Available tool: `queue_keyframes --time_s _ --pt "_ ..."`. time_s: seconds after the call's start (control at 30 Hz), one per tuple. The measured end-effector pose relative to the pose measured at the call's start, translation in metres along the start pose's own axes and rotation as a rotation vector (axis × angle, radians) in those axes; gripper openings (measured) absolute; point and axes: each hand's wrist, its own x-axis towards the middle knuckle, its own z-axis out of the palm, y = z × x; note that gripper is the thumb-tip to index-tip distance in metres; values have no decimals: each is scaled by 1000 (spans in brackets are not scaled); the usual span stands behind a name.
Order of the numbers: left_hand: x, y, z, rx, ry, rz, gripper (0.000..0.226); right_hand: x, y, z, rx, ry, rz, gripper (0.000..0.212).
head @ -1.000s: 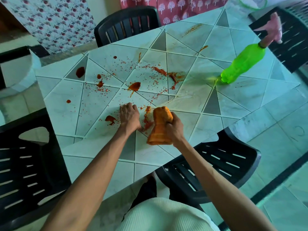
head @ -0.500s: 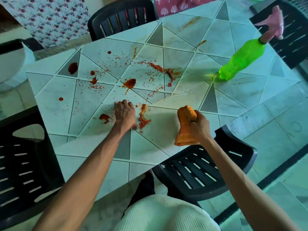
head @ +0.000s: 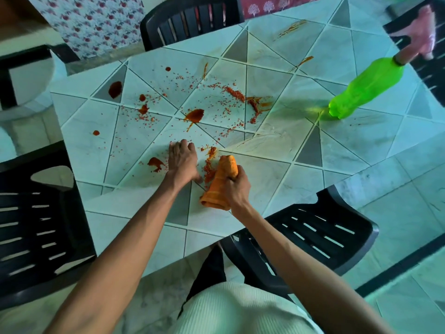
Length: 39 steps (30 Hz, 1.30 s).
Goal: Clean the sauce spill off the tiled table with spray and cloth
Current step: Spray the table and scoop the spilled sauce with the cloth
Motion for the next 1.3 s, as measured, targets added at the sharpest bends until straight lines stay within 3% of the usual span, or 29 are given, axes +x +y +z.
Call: queue_keyframes --time_s 0.13,0.3,0.43,0.53,0.63,0.8,1.3 --pt "2 -5 -10 -26 -82 -25 105 16 -17 -33 -62 -40 25 43" --pt "12 -12 -21 -200 185 -30 34 66 -68 -99 -241 1 -146 29" --pt "21 -8 -29 -303 262 -68 23 137 -113 -125 -518 108 -342 20" --pt "24 -5 -29 -317 272 -76 23 191 -134 -126 -767 216 -448 18" --pt "25 -5 -23 -307 306 -74 29 231 -148 -119 -980 238 -504 29" --pt "28 -9 -14 -243 227 -128 41 268 -154 -92 -1018 137 -502 38" --pt "17 -39 -4 -408 176 21 54 118 -65 12 -1023 -335 -682 61"
